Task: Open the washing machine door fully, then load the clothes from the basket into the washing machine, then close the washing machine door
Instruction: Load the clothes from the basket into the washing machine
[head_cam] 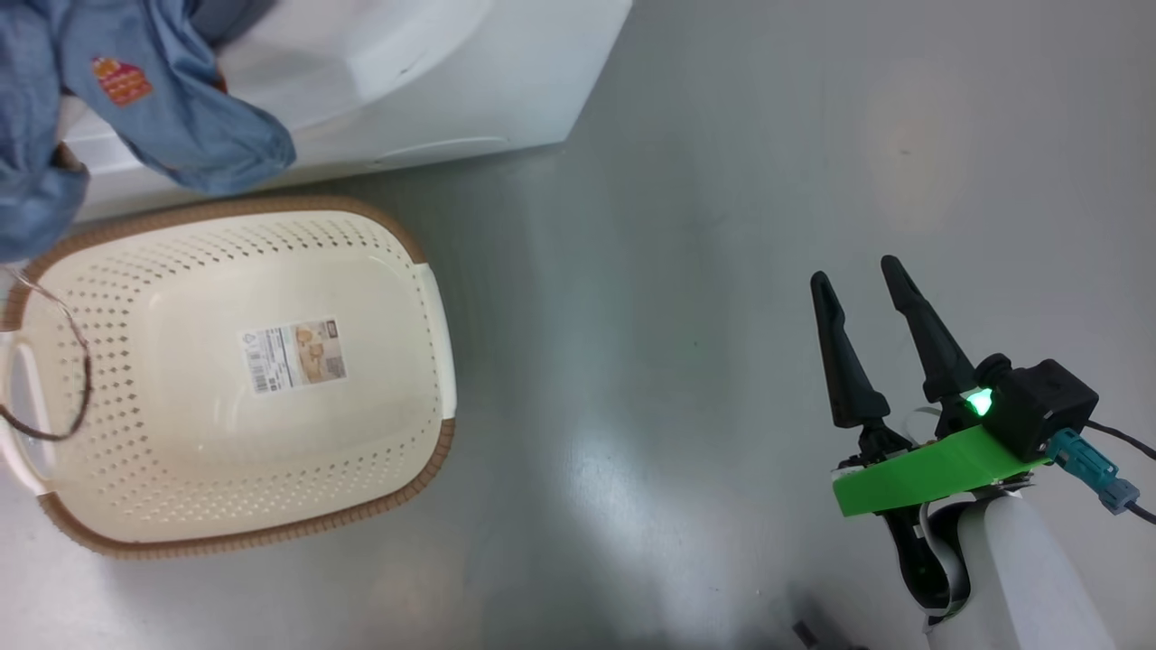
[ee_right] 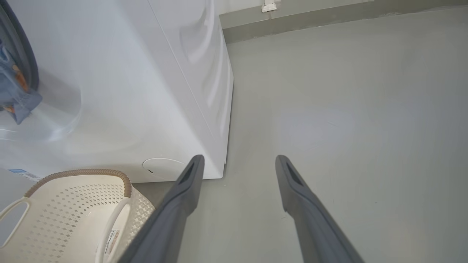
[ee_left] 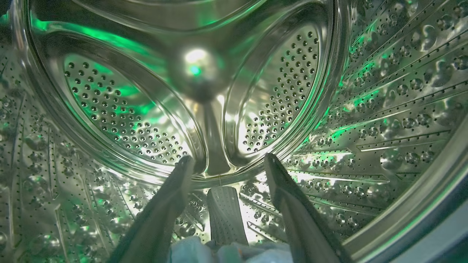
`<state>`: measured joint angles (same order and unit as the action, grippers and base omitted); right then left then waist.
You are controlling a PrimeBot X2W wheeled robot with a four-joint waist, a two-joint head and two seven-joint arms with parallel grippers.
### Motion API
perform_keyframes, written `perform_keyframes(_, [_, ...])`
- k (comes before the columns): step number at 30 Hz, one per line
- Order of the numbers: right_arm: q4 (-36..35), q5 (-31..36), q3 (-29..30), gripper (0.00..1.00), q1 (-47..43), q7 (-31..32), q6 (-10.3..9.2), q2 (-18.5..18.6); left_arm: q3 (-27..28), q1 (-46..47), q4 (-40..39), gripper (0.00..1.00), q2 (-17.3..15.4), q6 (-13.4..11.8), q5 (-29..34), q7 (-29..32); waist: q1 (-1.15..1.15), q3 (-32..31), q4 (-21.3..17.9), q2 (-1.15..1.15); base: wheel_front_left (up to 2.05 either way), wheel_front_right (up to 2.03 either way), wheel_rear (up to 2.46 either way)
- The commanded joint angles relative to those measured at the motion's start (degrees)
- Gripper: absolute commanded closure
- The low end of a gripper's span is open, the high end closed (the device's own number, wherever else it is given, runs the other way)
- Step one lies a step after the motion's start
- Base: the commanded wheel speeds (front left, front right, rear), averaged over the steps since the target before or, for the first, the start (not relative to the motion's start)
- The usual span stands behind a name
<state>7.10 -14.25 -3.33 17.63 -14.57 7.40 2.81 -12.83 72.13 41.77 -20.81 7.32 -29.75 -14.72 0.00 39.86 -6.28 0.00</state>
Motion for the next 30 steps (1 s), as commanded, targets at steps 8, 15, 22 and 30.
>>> perform_keyframes(8, [0.02, -0.04, -0.22, 0.0, -1.63, -0.43, 0.09, 0.07, 2.42, -6.73, -3.01, 0.0, -0.44, 0.16, 0.55, -0.28, 0.0, -4.29, 2.01, 0.0, 0.0, 0.0, 0.0])
perform_keyframes(15, [0.13, -0.16, -0.1, 0.0, -2.15, -0.43, 0.09, 0.07, 4.62, -13.28, -8.9, 0.0, 1.01, 0.16, 2.07, -0.28, 0.0, -6.1, 3.05, 0.0, 0.0, 0.0, 0.0])
perform_keyframes(22, [0.11, -0.4, -0.14, 0.0, -2.29, -0.43, 0.09, 0.07, 8.37, -22.04, -17.17, 0.0, 2.37, 0.16, 4.48, -0.28, 0.0, -6.63, 3.93, 0.0, 0.0, 0.0, 0.0])
perform_keyframes(30, [0.05, -1.06, -0.04, 0.0, -2.66, -0.43, 0.09, 0.07, 12.7, -31.55, -24.25, 0.0, 6.17, 0.16, 6.52, -0.28, 0.0, -7.2, 4.86, 0.0, 0.0, 0.0, 0.0])
